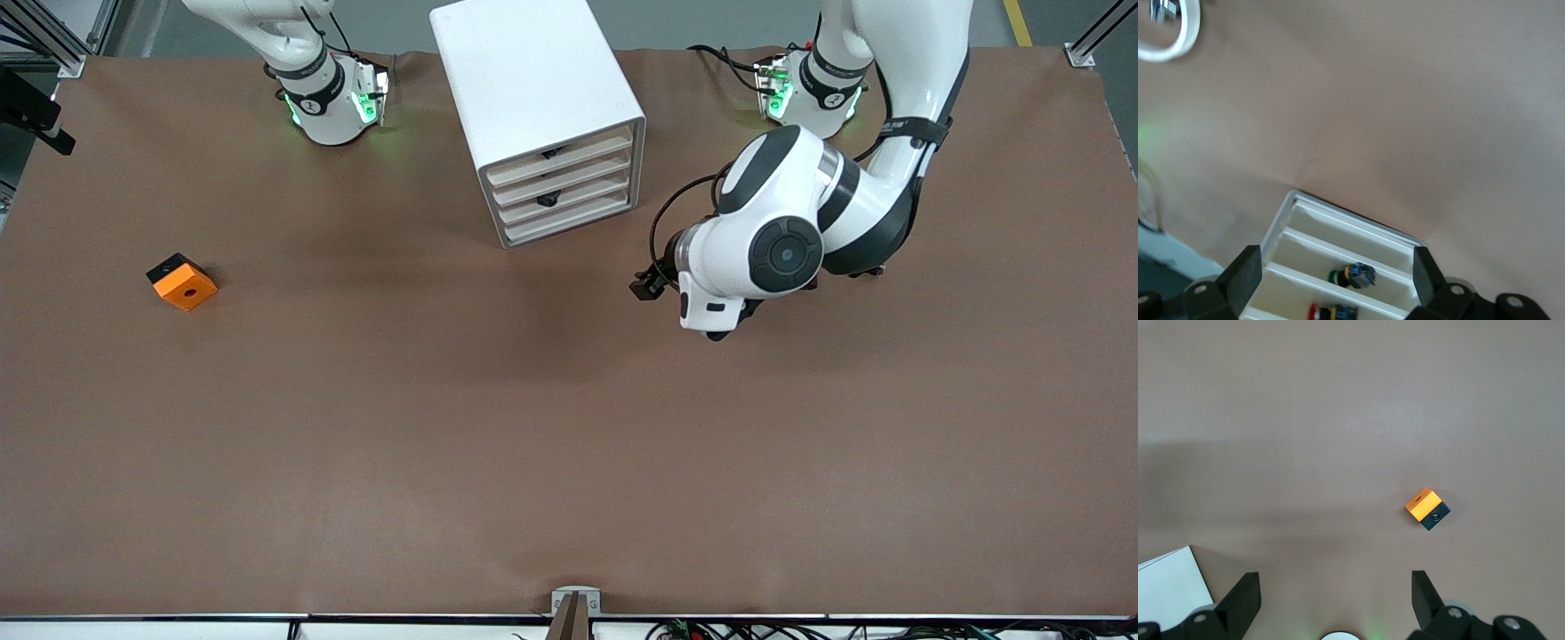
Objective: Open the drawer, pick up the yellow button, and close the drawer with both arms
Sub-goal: 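Grasp the drawer handle with the left gripper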
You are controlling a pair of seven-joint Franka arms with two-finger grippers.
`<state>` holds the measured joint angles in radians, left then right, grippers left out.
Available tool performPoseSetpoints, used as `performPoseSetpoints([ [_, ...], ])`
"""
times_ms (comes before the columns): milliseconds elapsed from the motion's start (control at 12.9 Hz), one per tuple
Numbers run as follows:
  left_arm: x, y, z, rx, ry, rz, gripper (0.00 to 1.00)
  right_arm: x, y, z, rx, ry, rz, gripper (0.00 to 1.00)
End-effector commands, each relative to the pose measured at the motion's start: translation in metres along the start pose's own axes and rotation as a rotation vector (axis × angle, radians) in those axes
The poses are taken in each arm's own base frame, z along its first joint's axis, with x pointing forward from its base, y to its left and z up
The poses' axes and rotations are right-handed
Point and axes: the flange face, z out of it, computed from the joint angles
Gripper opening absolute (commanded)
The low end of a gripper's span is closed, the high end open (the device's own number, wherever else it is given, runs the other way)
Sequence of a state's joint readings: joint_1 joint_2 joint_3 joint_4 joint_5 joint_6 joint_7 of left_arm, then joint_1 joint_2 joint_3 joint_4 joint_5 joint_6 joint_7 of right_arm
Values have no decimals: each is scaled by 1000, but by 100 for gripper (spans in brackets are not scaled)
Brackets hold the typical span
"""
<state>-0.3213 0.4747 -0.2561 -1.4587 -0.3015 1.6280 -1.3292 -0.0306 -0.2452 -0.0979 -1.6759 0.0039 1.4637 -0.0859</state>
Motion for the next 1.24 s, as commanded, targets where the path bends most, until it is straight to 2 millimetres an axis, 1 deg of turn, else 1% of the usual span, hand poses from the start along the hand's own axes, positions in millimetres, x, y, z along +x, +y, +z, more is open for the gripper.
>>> performPoseSetpoints([
  [0, 5, 13, 16, 10, -72, -141, 100, -4, -2, 1, -22, -6, -8, 100],
  [77, 4, 16, 21, 12, -138, -217, 100, -4, -5, 1, -36, -4, -16, 100],
  [155, 8, 20, 30, 24, -198, -286, 100, -2, -10, 1, -50, -2, -30, 100],
  [232, 14, 23, 36, 30, -222, -339, 100, -2, -15, 1, -56, -4, -41, 100],
  [309, 19, 27, 48, 50, -229, -391, 100, -2, -17, 2, -55, -7, -46, 100],
  [541, 28, 30, 56, 73, -242, -567, 100, -3, -17, 0, -55, -7, -122, 100],
  [696, 22, 32, 62, 106, -265, -676, 100, -3, -17, 1, -55, -9, -132, 100],
  [773, 22, 31, 62, 123, -256, -702, 100, -3, -19, 1, -55, -12, -135, 100],
  [851, 28, 26, 63, 153, -260, -713, 100, 0, -27, 6, -54, -21, -147, 100],
  [928, 38, 22, 72, 199, -267, -727, 100, 0, -31, 8, -53, -29, -149, 100],
  [1005, 42, 20, 81, 241, -281, -733, 100, 0, -31, 6, -53, -27, -148, 100],
  [1160, 39, 17, 99, 326, -277, -757, 100, 0, -30, 7, -50, -28, -146, 100],
])
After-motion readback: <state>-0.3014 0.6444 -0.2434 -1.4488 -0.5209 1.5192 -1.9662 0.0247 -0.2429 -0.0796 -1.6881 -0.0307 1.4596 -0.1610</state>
